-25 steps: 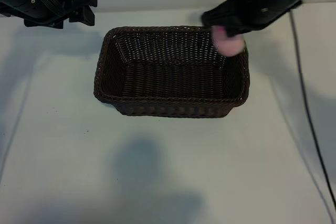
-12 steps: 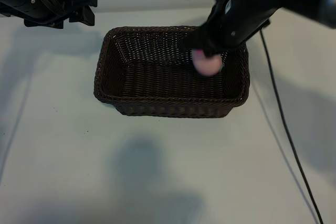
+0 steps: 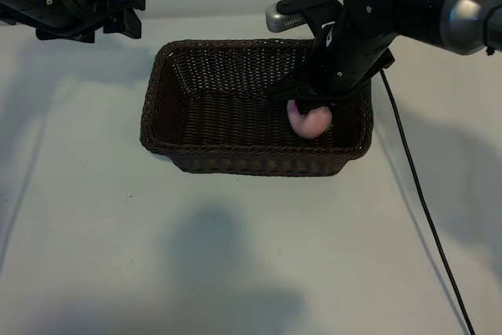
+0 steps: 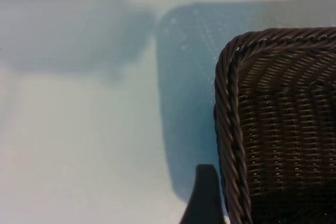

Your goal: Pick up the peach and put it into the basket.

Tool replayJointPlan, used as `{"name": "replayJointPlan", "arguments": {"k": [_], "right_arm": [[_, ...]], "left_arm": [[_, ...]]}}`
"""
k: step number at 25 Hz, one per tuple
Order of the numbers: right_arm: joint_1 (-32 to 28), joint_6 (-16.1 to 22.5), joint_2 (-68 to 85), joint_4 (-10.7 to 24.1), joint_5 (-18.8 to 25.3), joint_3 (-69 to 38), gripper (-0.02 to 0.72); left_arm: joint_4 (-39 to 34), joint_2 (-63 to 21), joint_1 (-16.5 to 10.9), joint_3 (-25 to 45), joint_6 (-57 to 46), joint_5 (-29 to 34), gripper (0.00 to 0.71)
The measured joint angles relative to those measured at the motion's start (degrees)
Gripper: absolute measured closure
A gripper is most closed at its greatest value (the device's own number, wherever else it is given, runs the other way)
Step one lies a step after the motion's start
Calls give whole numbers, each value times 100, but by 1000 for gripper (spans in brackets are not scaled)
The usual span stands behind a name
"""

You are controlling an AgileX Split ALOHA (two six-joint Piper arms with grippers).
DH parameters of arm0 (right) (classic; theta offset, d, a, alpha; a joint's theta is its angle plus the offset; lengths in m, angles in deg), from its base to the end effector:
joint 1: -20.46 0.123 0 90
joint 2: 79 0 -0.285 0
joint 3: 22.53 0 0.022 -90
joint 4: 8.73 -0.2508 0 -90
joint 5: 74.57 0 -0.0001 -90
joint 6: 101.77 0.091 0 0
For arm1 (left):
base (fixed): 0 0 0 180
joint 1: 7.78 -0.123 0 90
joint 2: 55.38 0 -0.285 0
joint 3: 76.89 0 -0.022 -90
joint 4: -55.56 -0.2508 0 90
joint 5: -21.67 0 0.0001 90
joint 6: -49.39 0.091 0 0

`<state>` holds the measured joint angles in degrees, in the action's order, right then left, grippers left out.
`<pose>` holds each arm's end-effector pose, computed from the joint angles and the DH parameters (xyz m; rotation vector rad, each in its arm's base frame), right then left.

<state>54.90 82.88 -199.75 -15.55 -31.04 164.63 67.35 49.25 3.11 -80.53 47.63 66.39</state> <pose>0.3420 0.2436 0.2043 -0.6207 2.7110 0.3186 0.3646 -0.0835 0.2986 0.0733 2.5489 -0.3277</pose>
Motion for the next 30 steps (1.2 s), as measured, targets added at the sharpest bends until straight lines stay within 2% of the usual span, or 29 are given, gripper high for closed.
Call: {"name": "replayJointPlan", "arguments": {"k": [3,6,10,20,30], "right_arm": [[0,-29,152,12,66,33,216],[-57,-29,282,140,508,337,189],[-371,-29,451,225,1101,816,193],[-1787,-75,616,385,1765,947,208],[-1919,-197,616,376,1906,947,210]], "left_arm": [[0,0,0,0,-6,0,138],[0,0,0,0,-6,0,138],[0,0,0,0,-6,0,138],[-5,0,0,0,-6,0,138],[-5,0,0,0,-6,0,138]]}}
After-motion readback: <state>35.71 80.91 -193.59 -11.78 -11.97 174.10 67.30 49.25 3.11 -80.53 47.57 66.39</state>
